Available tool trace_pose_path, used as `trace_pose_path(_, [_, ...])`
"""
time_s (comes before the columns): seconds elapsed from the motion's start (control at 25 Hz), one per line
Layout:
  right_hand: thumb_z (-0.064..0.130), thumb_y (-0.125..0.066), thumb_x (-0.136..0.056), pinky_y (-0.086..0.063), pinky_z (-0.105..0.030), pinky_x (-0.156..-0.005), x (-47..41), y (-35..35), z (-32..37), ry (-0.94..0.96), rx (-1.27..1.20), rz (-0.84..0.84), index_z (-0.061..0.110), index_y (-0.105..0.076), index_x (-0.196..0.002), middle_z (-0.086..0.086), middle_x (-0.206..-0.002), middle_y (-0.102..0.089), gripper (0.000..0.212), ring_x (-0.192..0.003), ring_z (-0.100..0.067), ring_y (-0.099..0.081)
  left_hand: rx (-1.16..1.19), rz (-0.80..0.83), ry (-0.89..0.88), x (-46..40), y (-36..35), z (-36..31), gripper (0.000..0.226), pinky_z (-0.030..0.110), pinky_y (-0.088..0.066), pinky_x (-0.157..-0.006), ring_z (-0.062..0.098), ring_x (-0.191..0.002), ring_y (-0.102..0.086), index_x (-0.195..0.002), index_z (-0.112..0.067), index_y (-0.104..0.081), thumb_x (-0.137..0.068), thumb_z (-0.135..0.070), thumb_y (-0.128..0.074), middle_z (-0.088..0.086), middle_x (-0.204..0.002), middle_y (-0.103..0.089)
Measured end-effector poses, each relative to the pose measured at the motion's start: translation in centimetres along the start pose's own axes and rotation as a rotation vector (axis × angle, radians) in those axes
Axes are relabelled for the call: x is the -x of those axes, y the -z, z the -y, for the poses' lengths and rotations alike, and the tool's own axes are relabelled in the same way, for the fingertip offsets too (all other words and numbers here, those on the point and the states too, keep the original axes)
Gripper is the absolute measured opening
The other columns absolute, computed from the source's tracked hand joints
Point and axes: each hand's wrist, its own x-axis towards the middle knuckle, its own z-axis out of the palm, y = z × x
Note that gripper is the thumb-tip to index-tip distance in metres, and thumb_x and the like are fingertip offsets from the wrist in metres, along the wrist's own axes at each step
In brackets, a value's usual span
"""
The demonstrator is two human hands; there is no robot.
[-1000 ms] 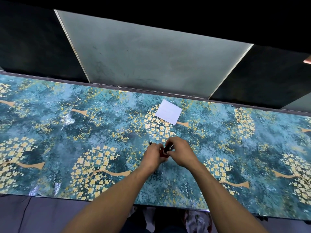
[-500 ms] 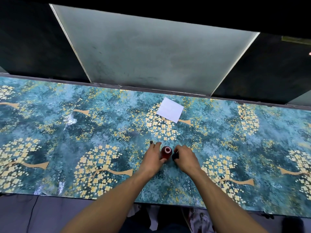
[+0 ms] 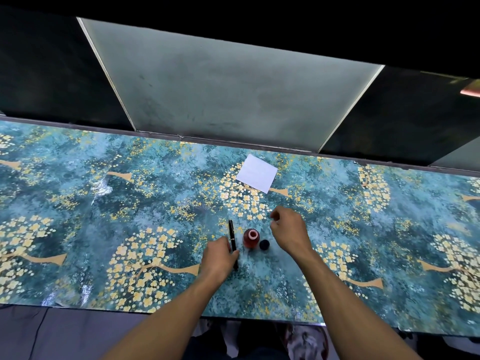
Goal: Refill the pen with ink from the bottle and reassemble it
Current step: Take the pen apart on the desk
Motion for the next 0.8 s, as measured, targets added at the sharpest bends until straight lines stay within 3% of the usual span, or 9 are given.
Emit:
trace_pose_path(0.16, [0.018,-0.065,-0.092,-0.056,-0.044,-0.083,-0.5,0.0,1.9,0.042,-0.084,-0.014,0.016,-0.067,-0.098,-0.004,-0.1,-0.071,0.007,-0.092,-0.024,-0.065,-0.024,0.026,0.038,-0.3,0.1,-0.8,0.027,0.03,-0.035,-0.046,0.017,-0.056,-0.051,-0.067,-0.015,-0.048,-0.08,-0.022,-0.071,0.002,-0.064,-0.055])
trace_pose_path(0.28, [0.023,-0.067,-0.09,-0.056,-0.043,-0.08,-0.5,-0.4,3.0,0.058,-0.113,0.003,0.02,-0.068,-0.095,-0.001,-0.097,-0.072,0.006,-0.089,-0.022,-0.067,0.092,0.039,0.105,-0.8,0.4,-0.9,0.039,0.026,-0.027,-0.043,0.015,-0.046,-0.042,-0.059,-0.014,-0.042,-0.076,-0.023,-0.075,0.002,-0.054,-0.047])
trace_pose_path(0.44, [0.025,-0.069,-0.092,-0.053,-0.035,-0.077,-0.7,-0.4,3.9,0.072,-0.154,0.007,0.017,-0.069,-0.096,0.001,-0.095,-0.071,0.009,-0.086,-0.019,-0.065,0.448,-0.016,0.198,-0.9,1.3,-0.4,0.028,0.026,-0.04,-0.048,0.02,-0.051,-0.05,-0.061,-0.014,-0.052,-0.074,-0.022,-0.075,0.004,-0.056,-0.054])
trace_pose_path(0.52, [0.03,-0.07,-0.093,-0.05,-0.032,-0.075,-0.9,-0.6,4.7,0.067,-0.181,0.011,0.017,-0.069,-0.096,0.002,-0.092,-0.071,0.013,-0.085,-0.017,-0.064,0.556,-0.031,0.165,-0.7,2.1,-0.1,0.023,0.028,-0.04,-0.054,0.02,-0.058,-0.051,-0.067,-0.013,-0.056,-0.078,-0.021,-0.074,0.003,-0.061,-0.056])
trace_pose_path(0.68, [0.039,-0.074,-0.09,-0.05,-0.034,-0.069,-1.2,-1.4,7.6,0.031,-0.343,0.122,0.016,-0.071,-0.09,0.001,-0.083,-0.071,0.023,-0.079,-0.017,-0.067,0.644,0.029,0.05,-0.5,3.9,0.3,0.016,0.03,-0.04,-0.06,0.019,-0.061,-0.049,-0.074,-0.011,-0.058,-0.078,-0.019,-0.072,0.003,-0.067,-0.055])
trace_pose_path(0.8, [0.029,-0.076,-0.09,-0.046,-0.027,-0.059,-1.0,-1.7,9.3,0.015,-0.411,0.207,0.01,-0.072,-0.089,-0.001,-0.077,-0.071,0.02,-0.068,-0.013,-0.068,0.656,0.027,0.023,-0.6,4.6,0.8,0.019,0.034,-0.04,-0.062,0.02,-0.061,-0.048,-0.076,-0.009,-0.061,-0.071,-0.024,-0.07,0.004,-0.067,-0.056])
